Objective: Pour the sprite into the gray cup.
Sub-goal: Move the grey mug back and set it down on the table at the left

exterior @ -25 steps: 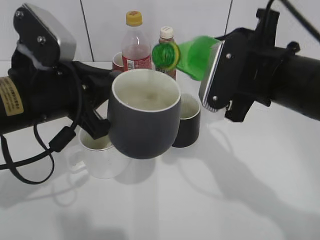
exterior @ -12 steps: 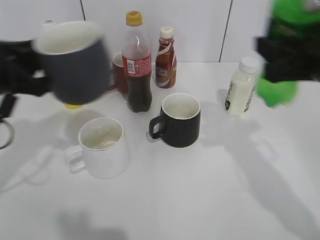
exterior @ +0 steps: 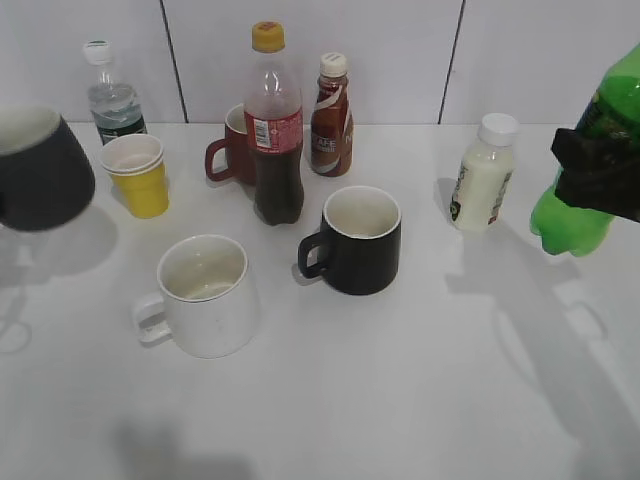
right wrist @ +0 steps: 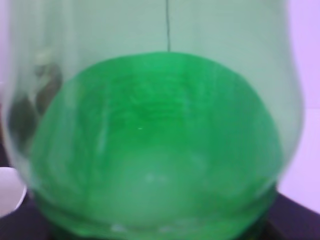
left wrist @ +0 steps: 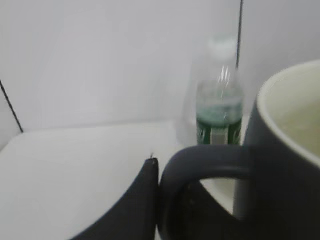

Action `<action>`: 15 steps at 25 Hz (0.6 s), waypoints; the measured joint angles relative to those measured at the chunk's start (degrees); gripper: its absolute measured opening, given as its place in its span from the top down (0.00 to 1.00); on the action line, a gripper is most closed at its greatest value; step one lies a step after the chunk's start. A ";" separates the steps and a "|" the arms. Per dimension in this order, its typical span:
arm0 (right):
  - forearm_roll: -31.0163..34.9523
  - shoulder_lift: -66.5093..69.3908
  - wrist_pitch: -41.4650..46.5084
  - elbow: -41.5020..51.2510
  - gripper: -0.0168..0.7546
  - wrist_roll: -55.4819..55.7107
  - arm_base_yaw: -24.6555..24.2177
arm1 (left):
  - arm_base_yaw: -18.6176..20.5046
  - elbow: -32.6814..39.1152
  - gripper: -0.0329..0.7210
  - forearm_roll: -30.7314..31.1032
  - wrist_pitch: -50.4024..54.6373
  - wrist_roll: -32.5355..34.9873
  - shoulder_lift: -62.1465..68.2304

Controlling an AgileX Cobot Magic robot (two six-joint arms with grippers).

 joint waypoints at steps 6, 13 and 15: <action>-0.24 4.61 -7.69 0.05 0.44 0.06 -0.10 | 0.23 -1.37 0.89 0.15 -8.12 3.94 16.01; -2.89 4.67 -8.36 0.05 0.44 0.24 -0.10 | 0.23 -4.57 0.89 0.08 -10.87 5.14 27.46; -4.15 4.67 -8.36 0.05 0.44 0.24 -0.10 | 0.23 -4.64 0.89 0.14 -11.69 5.14 27.92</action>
